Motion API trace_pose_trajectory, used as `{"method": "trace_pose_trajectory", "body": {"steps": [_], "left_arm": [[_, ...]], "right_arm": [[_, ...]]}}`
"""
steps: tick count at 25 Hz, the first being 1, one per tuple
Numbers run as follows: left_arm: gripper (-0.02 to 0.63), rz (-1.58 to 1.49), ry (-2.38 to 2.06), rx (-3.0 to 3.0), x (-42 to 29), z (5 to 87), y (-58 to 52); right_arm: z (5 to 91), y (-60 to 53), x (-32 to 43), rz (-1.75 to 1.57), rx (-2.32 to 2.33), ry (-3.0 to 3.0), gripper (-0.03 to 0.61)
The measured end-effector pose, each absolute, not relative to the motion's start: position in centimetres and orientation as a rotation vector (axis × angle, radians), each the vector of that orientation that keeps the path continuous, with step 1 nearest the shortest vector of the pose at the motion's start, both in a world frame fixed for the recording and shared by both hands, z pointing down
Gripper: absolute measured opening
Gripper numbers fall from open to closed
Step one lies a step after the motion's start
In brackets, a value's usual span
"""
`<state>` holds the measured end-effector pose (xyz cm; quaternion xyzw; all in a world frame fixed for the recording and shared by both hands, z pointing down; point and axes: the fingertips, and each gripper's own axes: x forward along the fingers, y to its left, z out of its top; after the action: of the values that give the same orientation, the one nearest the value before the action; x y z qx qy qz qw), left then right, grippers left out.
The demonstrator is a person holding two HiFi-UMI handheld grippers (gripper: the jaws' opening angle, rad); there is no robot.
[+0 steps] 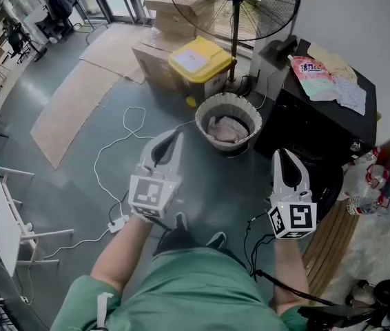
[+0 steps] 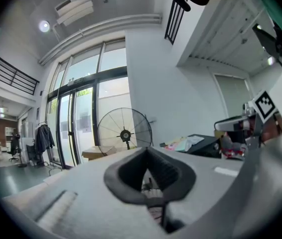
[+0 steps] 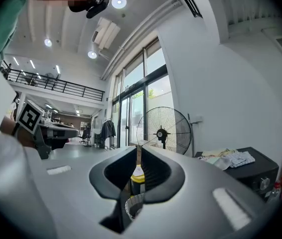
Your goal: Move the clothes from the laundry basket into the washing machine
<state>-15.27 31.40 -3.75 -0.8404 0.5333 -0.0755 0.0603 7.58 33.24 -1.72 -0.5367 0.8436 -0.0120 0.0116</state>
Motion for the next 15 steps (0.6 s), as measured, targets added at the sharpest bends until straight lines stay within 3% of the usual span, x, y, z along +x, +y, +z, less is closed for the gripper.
{"method": "trace_pose_trajectory", "body": {"steps": [8,12,15], "left_arm": [[0.022,-0.22,1.628,-2.552,-17.0,-2.7,29.5],[0.116,-0.215,1.637,-2.595,-19.4,-1.0,26.3],[0.188,-0.227,1.614,-2.652,-21.3,0.6,23.1]], "right_arm": [[-0.2,30.5,7.0,-0.101,-1.676,2.641,0.029],[0.7,27.4,4.9,-0.096,-1.674,2.678,0.045],[1.4,24.5,3.0,-0.116,-1.693,2.714,0.137]]}}
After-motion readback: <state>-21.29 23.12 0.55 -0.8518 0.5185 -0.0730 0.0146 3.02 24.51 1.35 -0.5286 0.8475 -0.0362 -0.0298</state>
